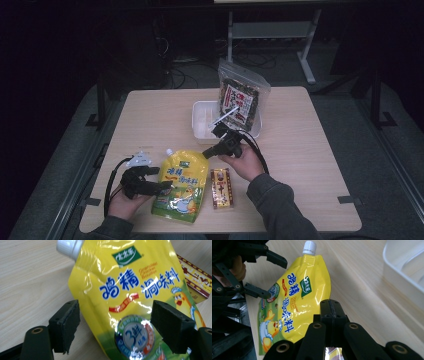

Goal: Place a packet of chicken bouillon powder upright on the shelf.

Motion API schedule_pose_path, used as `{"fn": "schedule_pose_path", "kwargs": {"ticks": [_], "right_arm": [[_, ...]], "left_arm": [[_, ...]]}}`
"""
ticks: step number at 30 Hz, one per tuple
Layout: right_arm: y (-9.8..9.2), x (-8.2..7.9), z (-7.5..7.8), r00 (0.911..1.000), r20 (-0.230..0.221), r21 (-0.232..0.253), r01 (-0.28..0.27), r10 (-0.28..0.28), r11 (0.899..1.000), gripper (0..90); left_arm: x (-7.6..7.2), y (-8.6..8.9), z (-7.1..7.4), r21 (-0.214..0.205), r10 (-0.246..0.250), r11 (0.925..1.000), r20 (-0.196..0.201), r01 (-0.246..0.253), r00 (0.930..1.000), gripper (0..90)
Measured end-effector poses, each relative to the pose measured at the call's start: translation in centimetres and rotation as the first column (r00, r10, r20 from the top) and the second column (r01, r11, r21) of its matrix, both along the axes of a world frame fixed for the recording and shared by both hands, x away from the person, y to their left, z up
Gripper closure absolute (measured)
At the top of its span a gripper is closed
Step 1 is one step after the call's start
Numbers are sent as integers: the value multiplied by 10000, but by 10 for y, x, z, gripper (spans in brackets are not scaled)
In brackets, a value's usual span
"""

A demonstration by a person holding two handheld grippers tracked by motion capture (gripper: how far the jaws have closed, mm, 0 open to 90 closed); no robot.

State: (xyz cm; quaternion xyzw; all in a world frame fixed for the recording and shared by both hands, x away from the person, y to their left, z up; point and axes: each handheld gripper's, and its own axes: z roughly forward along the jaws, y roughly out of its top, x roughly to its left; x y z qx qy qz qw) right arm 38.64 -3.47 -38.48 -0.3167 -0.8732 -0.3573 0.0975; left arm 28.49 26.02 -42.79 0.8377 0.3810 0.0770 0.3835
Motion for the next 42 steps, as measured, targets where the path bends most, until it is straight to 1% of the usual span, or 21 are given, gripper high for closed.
{"fn": "schedule_pose_path", "kwargs": {"ticks": [2,4,8,11,14,16,17,19,22,24,27,29,32,34,36,38,42], "right_arm": [[-4,-1,5,9999,131,129,63,-65,9999,900],[-8,-3,10,9996,239,243,135,-141,9996,900],[-13,-7,20,9987,493,493,98,-123,9987,900],[-17,-10,26,9979,629,643,93,-134,9979,900],[-20,-13,29,9974,697,755,104,-157,9971,900],[-22,-15,32,9972,736,890,92,-158,9960,900],[-22,-16,33,9971,754,971,65,-139,9953,900],[-23,-18,36,9967,814,1065,-11,-76,9943,900],[-23,-21,41,9958,914,1171,-116,9,9930,900],[-23,-23,44,9954,956,1245,-187,68,9920,900],[-22,-26,47,9945,1032,1191,-275,152,9925,900],[-22,-27,49,9942,1061,1171,-293,168,9927,900],[-25,-27,50,9942,1063,1290,-305,167,9912,900],[-27,-27,51,9948,1009,1351,-254,117,9905,900],[-30,-26,52,9949,1004,1399,-249,108,9899,900],[-32,-26,52,9952,973,1400,-278,142,9898,900],[-35,-23,53,9957,890,1438,-374,247,9889,899]], "left_arm": [[0,0,0,-44,6,10000,-24,-7,10000,223],[1,0,-2,-121,9,9999,-143,-11,9999,215],[4,-1,-5,-512,-102,9987,-449,79,9989,215],[6,-3,-6,-778,-328,9966,-654,276,9973,220],[7,-6,-8,-1006,-718,9930,-954,621,9928,246],[9,-7,-10,-1275,-964,9885,-1179,812,9883,262],[10,-7,-10,-1464,-1102,9850,-1282,911,9856,282],[11,-8,-11,-1624,-1220,9817,-1378,991,9829,310],[12,-5,-10,-1943,-1297,9758,-1432,1007,9812,365],[13,-2,-10,-2176,-1352,9707,-1438,1020,9803,423],[14,1,-10,-2347,-1402,9665,-1447,1037,9795,473],[14,2,-9,-2548,-1500,9608,-1463,1092,9778,534],[14,5,-9,-2874,-1631,9509,-1508,1146,9750,622],[15,6,-9,-3039,-1775,9446,-1551,1240,9718,659],[15,7,-8,-3143,-1838,9407,-1552,1279,9706,695],[14,7,-7,-3135,-1906,9399,-1520,1356,9698,720],[13,6,-5,-3010,-1944,9423,-1360,1465,9714,739]]}}
